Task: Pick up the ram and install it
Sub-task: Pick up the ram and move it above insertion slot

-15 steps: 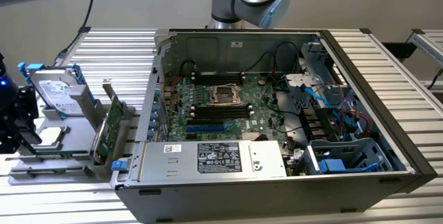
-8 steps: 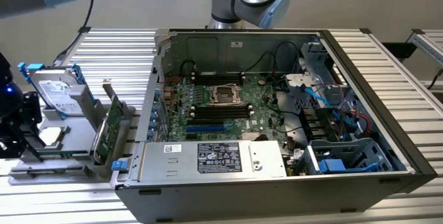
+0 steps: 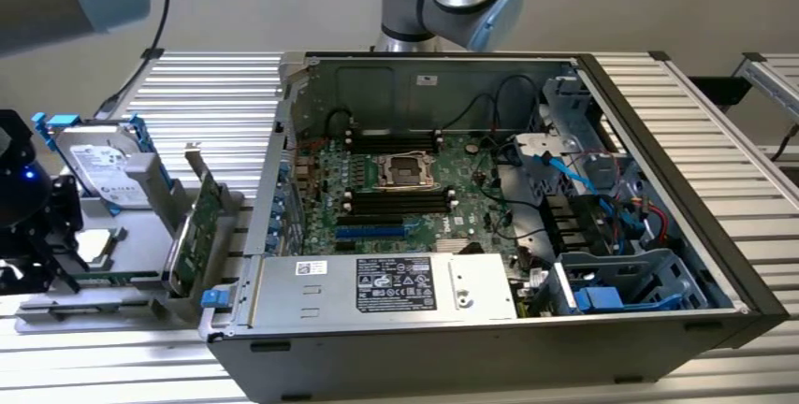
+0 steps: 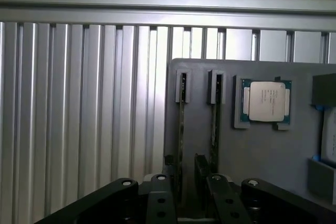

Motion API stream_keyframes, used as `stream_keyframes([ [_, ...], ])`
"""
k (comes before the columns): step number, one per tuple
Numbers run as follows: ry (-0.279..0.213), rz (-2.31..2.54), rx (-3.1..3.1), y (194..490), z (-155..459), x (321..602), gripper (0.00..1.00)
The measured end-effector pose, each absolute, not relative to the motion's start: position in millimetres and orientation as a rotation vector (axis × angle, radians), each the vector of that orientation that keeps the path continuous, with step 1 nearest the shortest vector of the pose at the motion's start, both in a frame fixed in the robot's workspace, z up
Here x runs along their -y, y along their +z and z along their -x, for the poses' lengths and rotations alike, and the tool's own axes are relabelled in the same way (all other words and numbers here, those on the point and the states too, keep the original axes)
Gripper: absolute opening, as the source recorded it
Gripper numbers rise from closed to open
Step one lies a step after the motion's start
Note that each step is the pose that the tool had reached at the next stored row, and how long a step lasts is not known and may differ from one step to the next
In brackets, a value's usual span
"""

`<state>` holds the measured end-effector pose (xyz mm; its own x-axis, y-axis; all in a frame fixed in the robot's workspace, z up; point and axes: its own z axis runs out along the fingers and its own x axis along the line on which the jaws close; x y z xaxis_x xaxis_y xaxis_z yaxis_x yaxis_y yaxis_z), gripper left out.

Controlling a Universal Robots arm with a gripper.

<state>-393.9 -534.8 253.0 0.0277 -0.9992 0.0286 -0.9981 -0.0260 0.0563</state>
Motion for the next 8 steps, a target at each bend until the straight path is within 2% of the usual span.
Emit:
stream_keyframes([
  [8,-0.029,-2.208,2.149,238,394,535,0.30],
])
